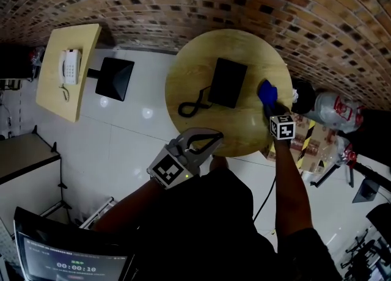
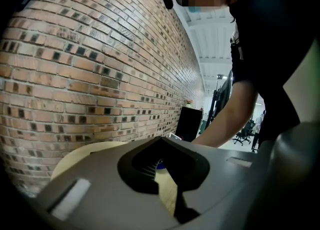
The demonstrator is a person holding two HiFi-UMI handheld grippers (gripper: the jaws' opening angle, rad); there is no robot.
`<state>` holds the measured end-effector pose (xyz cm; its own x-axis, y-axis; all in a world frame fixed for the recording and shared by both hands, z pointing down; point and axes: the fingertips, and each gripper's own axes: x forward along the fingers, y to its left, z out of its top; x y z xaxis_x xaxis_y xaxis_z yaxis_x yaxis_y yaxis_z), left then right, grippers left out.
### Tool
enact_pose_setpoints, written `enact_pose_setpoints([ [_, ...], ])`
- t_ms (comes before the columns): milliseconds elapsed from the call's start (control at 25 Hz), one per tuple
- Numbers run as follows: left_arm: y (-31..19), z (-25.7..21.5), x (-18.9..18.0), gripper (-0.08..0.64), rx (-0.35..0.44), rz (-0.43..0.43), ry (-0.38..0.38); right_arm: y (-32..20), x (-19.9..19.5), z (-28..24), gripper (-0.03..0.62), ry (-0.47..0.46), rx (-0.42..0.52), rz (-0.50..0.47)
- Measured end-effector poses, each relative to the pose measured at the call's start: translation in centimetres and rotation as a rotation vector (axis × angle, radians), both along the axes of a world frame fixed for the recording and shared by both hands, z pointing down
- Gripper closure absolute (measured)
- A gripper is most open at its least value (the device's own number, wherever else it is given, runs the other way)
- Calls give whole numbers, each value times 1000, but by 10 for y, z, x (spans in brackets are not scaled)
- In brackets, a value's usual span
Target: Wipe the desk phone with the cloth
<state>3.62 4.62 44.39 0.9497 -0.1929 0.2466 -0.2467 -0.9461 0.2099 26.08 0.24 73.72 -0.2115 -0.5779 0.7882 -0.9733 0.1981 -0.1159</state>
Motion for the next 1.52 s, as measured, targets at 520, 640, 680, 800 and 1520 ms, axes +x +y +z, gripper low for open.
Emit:
enact_pose_setpoints([
  [520, -7, 1, 20, 554, -4, -3, -1, -11, 18, -6, 403, -71, 27, 62],
  [640, -13, -3, 26, 554, 8, -1, 21, -20, 17, -48, 403, -76, 138, 52],
  [680, -16, -5, 28, 554, 16, 3, 25, -22, 14, -65, 403, -88, 177, 46],
  [800, -20, -17, 31, 554, 36, 11, 37, -23, -3, -127, 403, -128, 304, 14],
  [1520, 5, -113, 3, 554, 116, 72, 180, 63, -187, -402, 420, -295, 771, -281],
])
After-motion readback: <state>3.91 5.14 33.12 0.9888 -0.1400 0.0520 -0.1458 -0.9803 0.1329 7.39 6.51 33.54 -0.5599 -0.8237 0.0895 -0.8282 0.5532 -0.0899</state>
